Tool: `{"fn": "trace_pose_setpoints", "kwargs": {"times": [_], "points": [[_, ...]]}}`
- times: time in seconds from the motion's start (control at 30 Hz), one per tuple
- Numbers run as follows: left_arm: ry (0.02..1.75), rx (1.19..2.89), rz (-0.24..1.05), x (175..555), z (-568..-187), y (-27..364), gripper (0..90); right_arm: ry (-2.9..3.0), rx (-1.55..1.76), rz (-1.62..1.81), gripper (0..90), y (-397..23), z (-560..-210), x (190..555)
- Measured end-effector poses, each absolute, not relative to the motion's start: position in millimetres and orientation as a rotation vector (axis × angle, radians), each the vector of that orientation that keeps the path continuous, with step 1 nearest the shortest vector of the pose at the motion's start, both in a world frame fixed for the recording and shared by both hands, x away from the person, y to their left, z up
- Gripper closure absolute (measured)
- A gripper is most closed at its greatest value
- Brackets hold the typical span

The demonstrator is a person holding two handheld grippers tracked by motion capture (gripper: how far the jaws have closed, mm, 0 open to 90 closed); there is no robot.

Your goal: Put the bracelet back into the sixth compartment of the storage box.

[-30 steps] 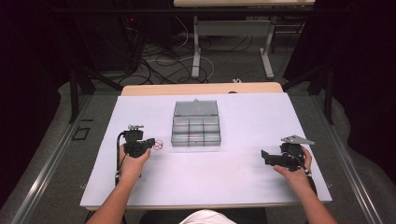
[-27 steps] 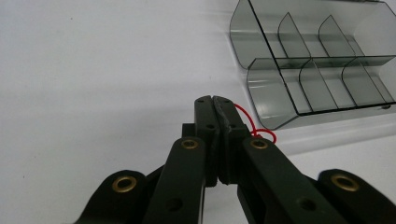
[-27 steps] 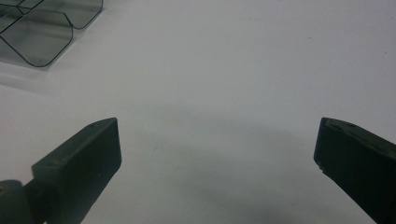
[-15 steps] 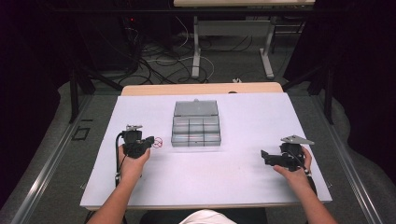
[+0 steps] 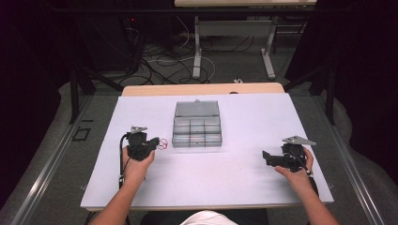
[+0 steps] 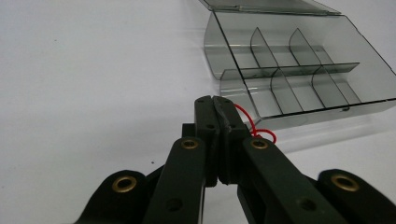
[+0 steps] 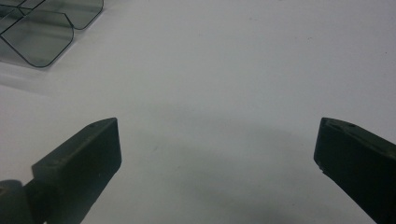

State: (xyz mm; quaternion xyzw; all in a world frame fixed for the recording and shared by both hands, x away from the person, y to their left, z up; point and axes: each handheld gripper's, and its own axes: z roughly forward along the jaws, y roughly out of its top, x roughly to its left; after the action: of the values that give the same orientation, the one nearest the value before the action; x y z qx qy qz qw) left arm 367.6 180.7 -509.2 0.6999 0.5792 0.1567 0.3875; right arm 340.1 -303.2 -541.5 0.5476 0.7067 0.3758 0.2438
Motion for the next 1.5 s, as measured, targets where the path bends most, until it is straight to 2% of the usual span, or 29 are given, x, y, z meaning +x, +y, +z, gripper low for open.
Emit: {"fn": "trace_pose_setpoints", "kwargs": {"times": [0.7, 1.5], "points": [[1.396, 1.829, 0.388, 359, -506, 159, 90.0, 1.928, 1.496, 1.026, 0.3, -303, -541, 340], [1.351, 1.803, 0.379, 367, -497, 134, 89.9, 1.928, 1.496, 1.028, 0.3, -303, -541, 340]]}}
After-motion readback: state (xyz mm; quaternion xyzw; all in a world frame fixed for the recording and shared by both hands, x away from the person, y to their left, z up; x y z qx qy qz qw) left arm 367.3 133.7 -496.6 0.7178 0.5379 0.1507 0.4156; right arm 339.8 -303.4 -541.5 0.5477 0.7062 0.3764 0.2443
